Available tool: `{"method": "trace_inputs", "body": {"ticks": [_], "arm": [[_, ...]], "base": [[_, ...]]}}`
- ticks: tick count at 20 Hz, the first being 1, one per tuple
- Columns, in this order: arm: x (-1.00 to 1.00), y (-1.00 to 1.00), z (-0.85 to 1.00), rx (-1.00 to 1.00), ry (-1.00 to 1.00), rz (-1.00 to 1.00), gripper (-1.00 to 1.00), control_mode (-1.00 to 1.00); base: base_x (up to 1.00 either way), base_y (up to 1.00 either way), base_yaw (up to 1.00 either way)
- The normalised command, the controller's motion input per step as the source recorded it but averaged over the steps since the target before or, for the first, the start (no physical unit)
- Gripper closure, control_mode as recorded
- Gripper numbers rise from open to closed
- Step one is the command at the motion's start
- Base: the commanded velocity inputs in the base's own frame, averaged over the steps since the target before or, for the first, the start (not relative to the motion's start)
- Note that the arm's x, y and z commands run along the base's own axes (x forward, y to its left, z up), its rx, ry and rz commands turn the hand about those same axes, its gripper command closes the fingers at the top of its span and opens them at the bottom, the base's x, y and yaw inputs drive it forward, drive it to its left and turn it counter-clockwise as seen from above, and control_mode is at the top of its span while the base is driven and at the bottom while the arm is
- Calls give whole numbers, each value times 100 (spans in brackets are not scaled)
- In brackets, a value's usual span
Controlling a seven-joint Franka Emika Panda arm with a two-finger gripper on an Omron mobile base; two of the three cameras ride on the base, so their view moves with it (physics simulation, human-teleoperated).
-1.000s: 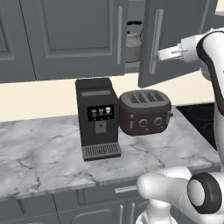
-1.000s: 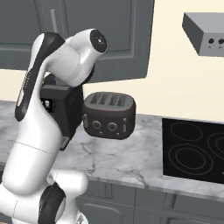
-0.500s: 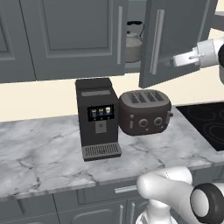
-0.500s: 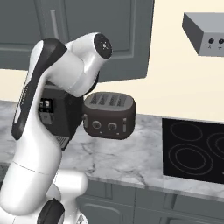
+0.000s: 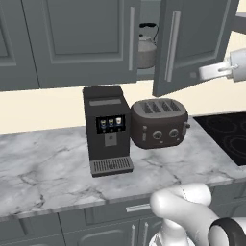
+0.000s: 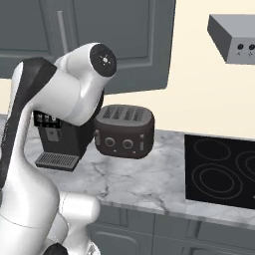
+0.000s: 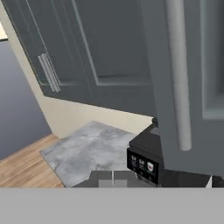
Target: Open the cabinet, pick the kettle from the cabinet, and place it in the sink.
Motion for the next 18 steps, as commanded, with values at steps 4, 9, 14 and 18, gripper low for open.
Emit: {"method": "trace_inputs", "body": {"ticks": [4, 9, 14, 18], "arm": [[-30, 34, 0, 0, 0, -21, -100, -100], [-18, 45, 0, 0, 0, -23, -100, -100], [-5, 49, 0, 0, 0, -28, -100, -100], [6, 46, 0, 0, 3, -34, -100, -100]], "base": [[0, 0, 0], [0, 0, 0], [0, 0, 0], [0, 0, 0]]}}
